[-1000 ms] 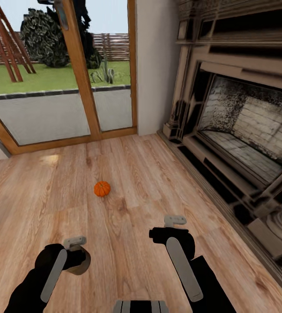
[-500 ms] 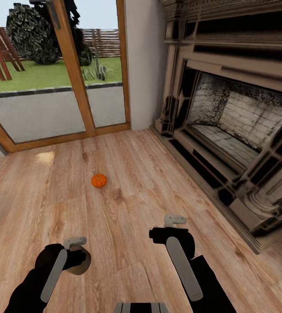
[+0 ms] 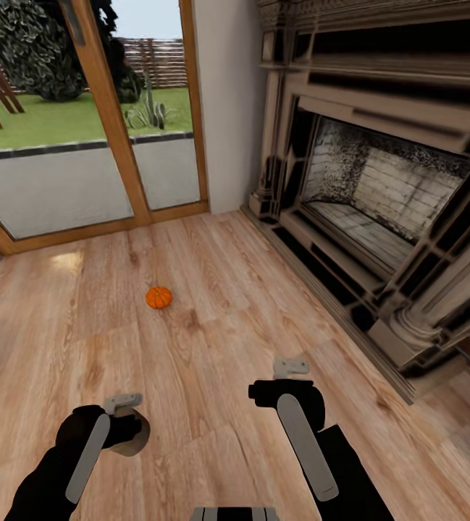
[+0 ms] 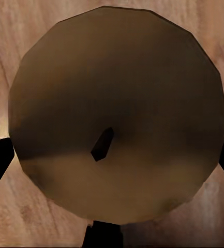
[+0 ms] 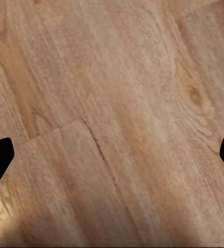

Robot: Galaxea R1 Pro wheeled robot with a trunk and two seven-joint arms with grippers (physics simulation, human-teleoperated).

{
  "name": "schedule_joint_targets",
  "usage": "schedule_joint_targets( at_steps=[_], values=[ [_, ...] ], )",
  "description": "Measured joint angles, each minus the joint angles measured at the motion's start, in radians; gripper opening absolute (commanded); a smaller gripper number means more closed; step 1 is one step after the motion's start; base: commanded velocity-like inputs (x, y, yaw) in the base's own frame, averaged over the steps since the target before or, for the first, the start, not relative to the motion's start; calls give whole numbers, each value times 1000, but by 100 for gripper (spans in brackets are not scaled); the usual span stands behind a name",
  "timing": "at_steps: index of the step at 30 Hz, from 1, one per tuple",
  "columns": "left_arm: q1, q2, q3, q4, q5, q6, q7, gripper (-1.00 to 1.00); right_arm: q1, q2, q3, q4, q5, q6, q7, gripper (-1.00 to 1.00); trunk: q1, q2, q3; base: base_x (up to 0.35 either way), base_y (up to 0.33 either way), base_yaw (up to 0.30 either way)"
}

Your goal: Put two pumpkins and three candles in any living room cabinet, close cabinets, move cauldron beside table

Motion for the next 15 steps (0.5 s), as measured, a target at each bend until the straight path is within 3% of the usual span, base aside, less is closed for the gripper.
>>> schedule_joint_targets(
  at_steps=[4,7,15],
  values=[
    [0,1,0,0,0,0,0,-100,0,0,1,-3,1,-3,-1,100,-15,28,8,-328,0,-22],
    [0,0,-1,-1,-1,0,0,-100,0,0,1,-2,0,-3,-1,100,-16,28,7,-108,0,-54],
    [0,0,-4,-38,0,0,0,-100,0,0,1,-2,-1,-3,0,100,-16,28,7,-10,0,-249]
  ],
)
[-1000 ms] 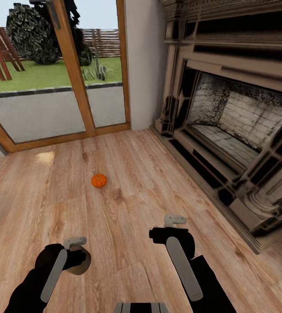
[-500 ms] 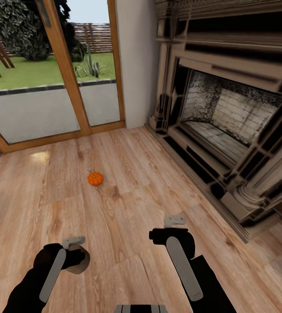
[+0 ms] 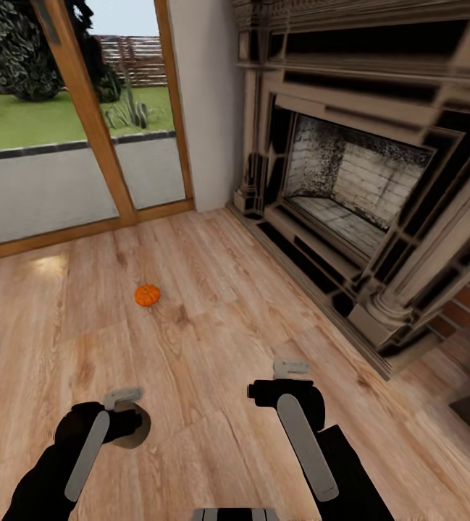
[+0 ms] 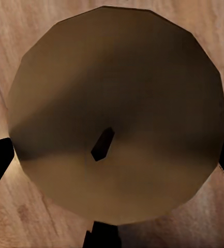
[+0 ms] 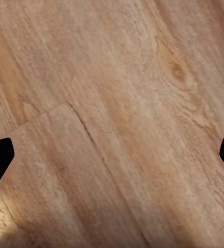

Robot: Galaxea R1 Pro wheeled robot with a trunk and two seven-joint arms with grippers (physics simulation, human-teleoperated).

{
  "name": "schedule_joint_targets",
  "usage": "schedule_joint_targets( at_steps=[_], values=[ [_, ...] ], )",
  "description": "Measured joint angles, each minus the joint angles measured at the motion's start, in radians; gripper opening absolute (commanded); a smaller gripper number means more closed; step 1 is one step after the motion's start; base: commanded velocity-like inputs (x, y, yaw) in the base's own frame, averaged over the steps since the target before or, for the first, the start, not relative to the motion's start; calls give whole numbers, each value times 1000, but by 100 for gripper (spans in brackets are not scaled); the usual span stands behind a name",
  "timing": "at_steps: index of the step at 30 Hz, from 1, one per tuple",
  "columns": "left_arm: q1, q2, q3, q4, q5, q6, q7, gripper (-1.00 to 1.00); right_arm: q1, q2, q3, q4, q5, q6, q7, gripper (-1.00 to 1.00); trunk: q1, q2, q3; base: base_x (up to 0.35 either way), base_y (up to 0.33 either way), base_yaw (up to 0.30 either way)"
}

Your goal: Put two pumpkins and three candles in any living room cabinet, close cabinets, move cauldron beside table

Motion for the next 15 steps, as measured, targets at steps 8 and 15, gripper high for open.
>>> schedule_joint_targets(
  at_steps=[8,15],
  values=[
    [0,0,-1,-2,0,0,0,-100,0,0,0,0,1,0,0,100,-15,28,12,0,0,-281],
    [0,0,1,-2,0,0,0,-100,0,0,0,0,0,0,0,100,-42,77,34,0,0,-283]
  ],
)
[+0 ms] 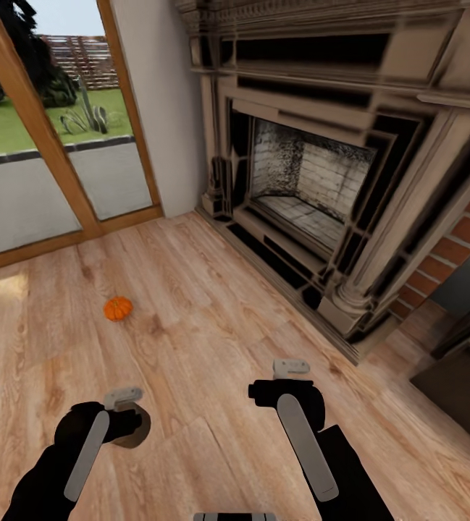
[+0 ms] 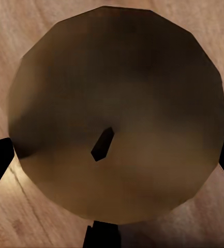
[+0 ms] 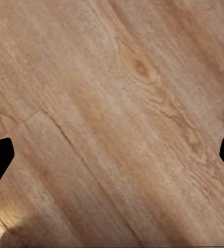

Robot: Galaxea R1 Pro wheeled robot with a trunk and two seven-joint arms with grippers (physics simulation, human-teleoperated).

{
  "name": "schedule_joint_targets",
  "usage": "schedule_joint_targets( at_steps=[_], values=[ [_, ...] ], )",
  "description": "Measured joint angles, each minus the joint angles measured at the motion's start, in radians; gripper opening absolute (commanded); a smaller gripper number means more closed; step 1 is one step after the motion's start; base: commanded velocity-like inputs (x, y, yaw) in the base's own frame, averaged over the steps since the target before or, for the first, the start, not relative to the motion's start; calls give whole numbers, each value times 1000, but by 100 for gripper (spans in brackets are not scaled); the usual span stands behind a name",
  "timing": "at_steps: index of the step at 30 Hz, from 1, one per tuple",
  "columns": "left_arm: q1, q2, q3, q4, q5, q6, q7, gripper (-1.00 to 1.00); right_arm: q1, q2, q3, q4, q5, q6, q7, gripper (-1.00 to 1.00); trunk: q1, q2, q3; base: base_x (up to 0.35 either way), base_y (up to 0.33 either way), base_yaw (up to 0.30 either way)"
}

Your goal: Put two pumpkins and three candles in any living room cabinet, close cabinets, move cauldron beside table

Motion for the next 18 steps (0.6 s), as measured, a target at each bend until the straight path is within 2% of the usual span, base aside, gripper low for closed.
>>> schedule_joint_targets(
  at_steps=[10,18],
  values=[
    [0,6,2,40,0,0,0,-100,1,0,1,0,0,3,1,100,-38,70,31,0,0,-245],
    [-1,8,4,109,-3,0,1,-100,1,0,2,0,-1,2,1,100,-69,126,56,0,0,-50]
  ],
)
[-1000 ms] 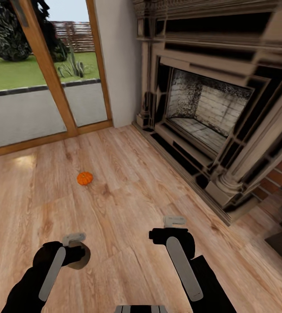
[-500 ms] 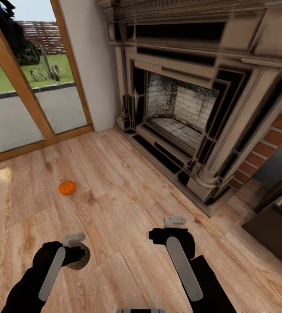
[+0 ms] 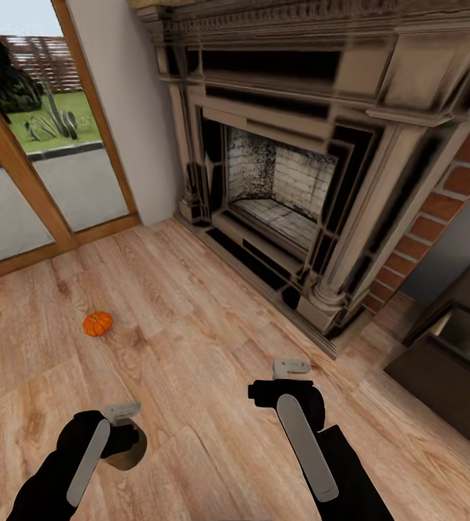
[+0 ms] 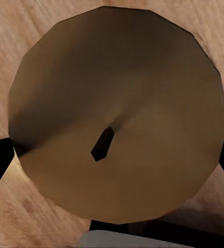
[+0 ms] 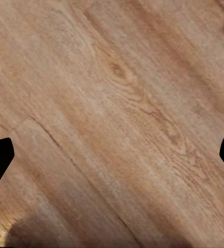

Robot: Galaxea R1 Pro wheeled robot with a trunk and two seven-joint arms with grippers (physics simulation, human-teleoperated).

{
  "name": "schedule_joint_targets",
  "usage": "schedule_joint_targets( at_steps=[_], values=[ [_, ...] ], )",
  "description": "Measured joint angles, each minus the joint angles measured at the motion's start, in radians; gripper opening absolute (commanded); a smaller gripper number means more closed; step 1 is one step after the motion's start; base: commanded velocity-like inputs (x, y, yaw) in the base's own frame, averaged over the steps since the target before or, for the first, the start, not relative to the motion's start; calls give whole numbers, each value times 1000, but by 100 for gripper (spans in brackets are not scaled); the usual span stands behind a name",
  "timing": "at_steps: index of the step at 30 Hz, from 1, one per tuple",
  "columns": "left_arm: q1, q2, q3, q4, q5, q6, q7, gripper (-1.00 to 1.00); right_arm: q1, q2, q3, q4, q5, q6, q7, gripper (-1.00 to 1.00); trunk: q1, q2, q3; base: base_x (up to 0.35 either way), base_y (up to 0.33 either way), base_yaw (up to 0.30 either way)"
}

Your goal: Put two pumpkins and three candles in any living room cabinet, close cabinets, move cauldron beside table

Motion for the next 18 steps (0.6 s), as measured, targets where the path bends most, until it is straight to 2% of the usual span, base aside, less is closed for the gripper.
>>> schedule_joint_targets(
  at_steps=[3,5,8,10,13,18],
  values=[
    [-28,0,-1,68,-6,0,2,-100,0,0,0,1,-1,0,0,100,-11,21,9,0,0,-130],
    [-61,6,-2,164,-16,-8,10,-100,0,0,-1,1,0,0,0,100,-19,35,16,0,0,-240],
    [-91,40,-4,290,-32,-52,4,-100,-1,0,-2,1,0,-2,0,100,-31,56,25,0,0,-269],
    [-97,51,-8,353,-21,-106,1,-100,0,0,-2,1,0,-2,0,100,-38,70,31,0,0,-277],
    [-108,57,-9,390,-23,-135,-4,-100,-1,0,-1,1,1,-1,2,100,-50,91,41,0,0,-279],
    [-120,57,-9,401,-19,-141,-15,-100,-1,0,-1,1,0,1,6,100,-69,126,58,0,0,-274]
  ],
)
